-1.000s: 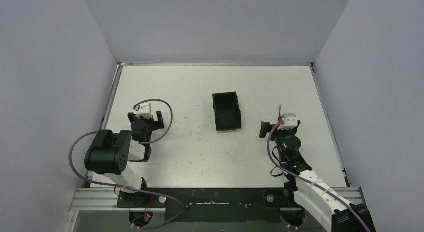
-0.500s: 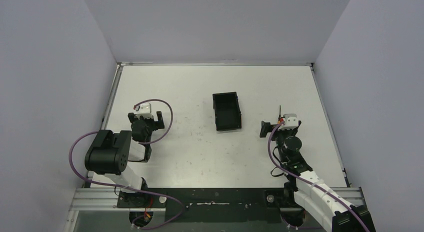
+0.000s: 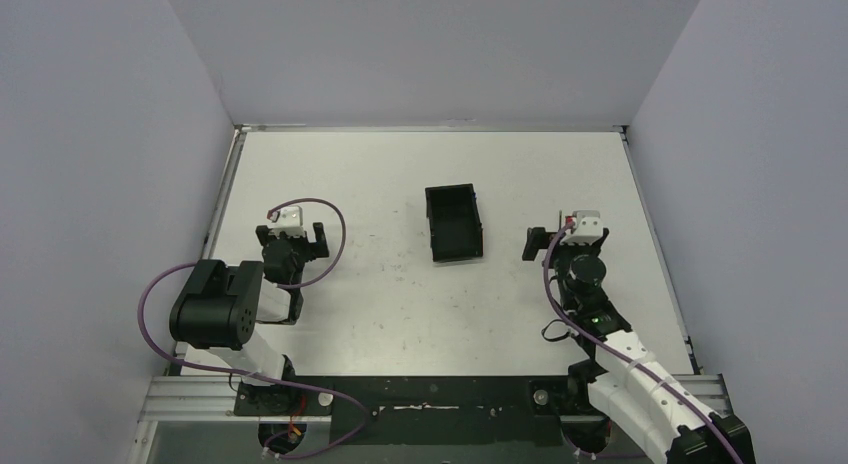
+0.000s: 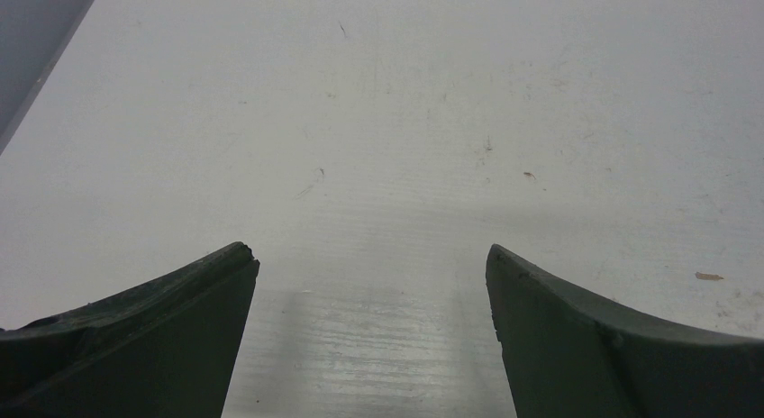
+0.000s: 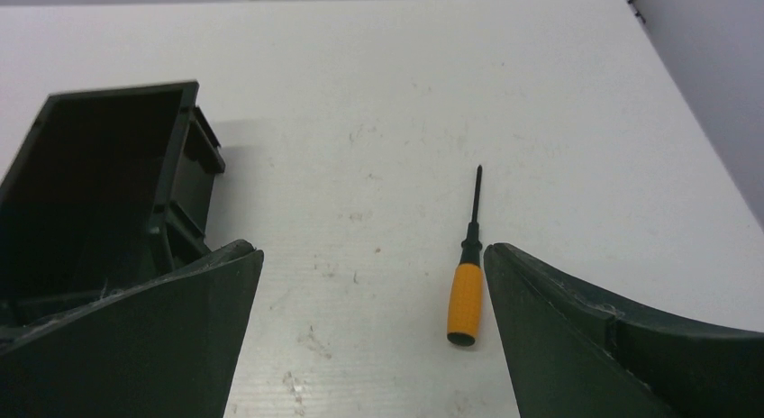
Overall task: Put the screwdriver in the bin
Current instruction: Pick up the screwdriver from the center of the board.
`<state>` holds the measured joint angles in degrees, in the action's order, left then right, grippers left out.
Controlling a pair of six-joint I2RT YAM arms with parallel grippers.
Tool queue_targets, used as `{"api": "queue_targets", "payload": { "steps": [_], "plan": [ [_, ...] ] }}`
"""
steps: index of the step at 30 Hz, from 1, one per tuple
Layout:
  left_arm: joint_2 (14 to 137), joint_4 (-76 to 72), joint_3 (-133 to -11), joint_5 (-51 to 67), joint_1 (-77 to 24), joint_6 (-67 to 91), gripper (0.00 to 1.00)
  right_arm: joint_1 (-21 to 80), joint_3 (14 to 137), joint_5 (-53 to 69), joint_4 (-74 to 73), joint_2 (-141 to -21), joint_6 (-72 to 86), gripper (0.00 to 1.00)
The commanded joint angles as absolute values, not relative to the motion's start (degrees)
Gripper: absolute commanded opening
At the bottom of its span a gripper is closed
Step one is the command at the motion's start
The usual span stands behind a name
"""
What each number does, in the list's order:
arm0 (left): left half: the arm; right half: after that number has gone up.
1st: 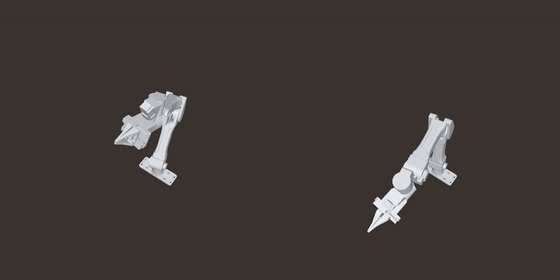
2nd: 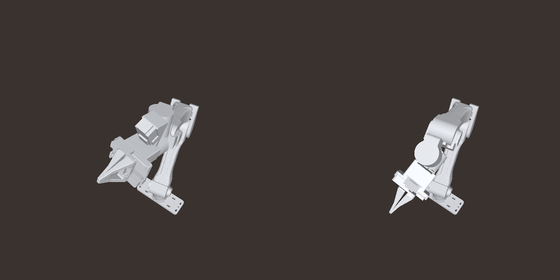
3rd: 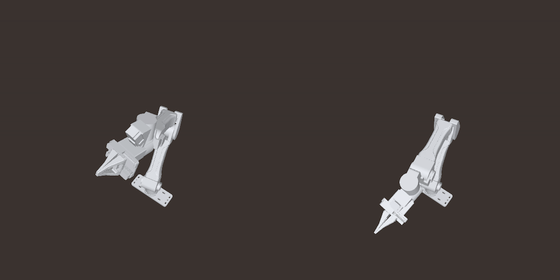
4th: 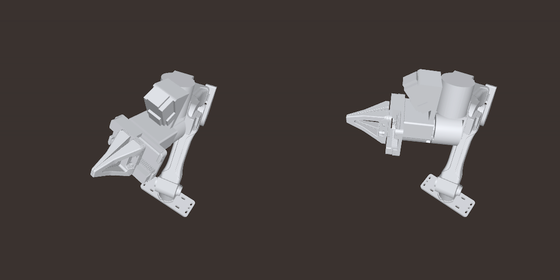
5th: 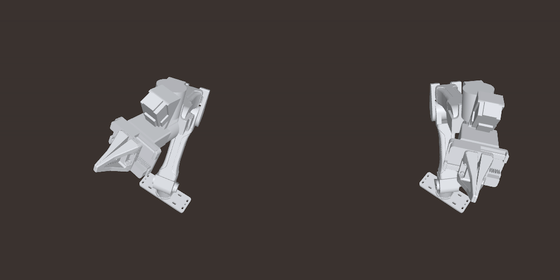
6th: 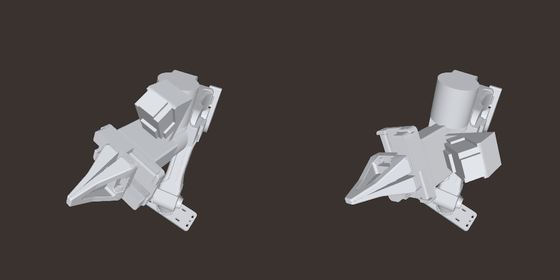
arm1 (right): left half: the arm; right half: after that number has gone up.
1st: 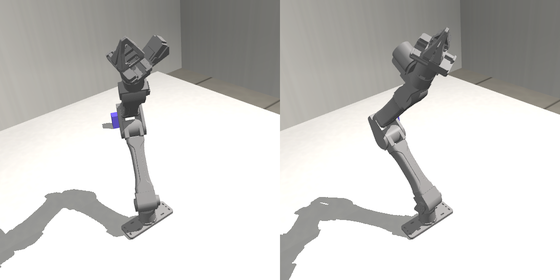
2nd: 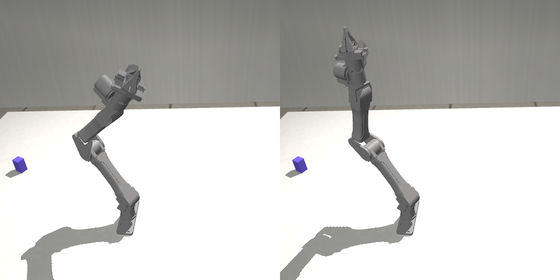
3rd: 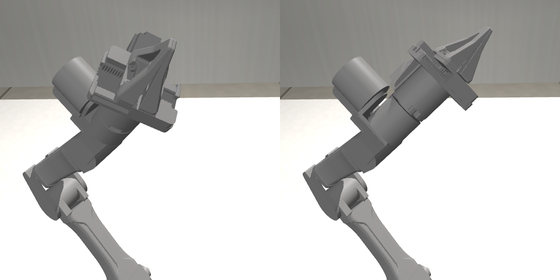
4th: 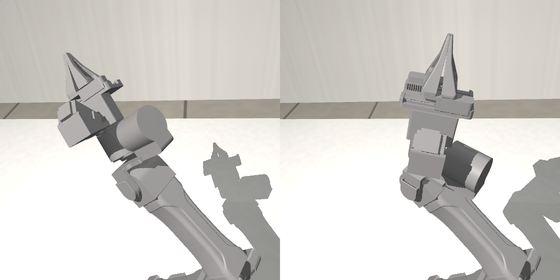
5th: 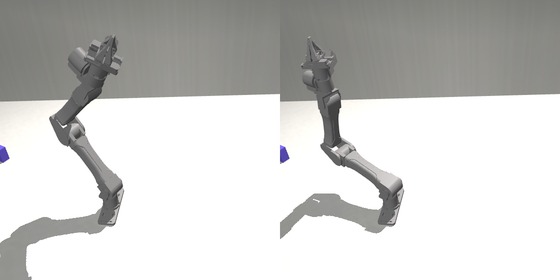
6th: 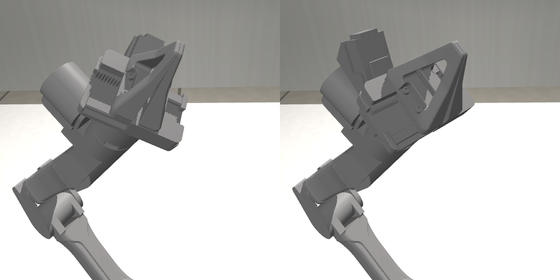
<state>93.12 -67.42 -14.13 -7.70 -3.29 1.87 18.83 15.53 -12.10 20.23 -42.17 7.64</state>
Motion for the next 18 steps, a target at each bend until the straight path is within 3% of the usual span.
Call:
{"api": "queue_targets", "payload": {
  "steps": [1,12,18],
  "plan": [
    [92.3,-69.6,-14.5,-8.0,-3.3,1.8,0.97,19.0,24.8,-17.2,12.9,-43.4,9.5,1.00],
    [92.3,-69.5,-14.5,-8.0,-3.3,1.8,0.97,18.1,53.0,-24.0,-21.7,-55.4,17.2,1.00],
    [92.3,-69.5,-14.5,-8.0,-3.3,1.8,0.97,10.2,58.8,-10.4,-26.7,-61.7,14.9,1.00]
  ]
}}
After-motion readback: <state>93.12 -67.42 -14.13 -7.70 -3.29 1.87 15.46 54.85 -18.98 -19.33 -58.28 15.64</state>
